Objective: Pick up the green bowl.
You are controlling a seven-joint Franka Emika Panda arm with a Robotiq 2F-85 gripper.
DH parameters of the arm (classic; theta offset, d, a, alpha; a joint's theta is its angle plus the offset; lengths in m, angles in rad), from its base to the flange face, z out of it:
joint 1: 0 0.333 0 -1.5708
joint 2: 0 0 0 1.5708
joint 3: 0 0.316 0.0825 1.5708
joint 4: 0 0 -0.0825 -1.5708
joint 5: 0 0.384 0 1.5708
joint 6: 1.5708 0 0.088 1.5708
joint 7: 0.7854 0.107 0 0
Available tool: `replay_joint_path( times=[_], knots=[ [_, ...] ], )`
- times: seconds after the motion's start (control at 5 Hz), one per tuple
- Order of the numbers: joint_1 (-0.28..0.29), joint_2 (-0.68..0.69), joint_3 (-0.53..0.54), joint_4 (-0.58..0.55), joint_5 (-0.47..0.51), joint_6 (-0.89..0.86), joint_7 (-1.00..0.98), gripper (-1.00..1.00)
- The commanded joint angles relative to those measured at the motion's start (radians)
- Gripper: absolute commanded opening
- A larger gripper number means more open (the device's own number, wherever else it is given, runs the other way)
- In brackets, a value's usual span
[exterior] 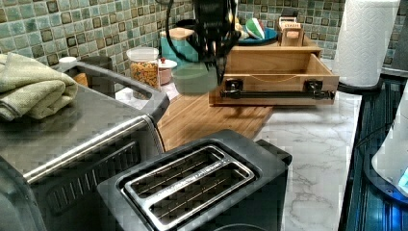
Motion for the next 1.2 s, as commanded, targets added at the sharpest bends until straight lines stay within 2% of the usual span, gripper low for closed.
replay_joint_path(
  times=[0.2,0.8,1.0,1.2],
  knots=[
    [-0.047,-0.127,-0.06,0.351,-0.084,-0.24,-0.131,-1.0],
    [-0.048,-0.03,-0.101,0.563,-0.105,-0.434,-0.17,-1.0],
    [0.007,-0.031,-0.151,0.563,-0.113,-0.434,-0.164,-1.0],
    [-0.024,-0.031,-0.123,0.563,-0.108,-0.434,-0.167,-1.0]
  ],
)
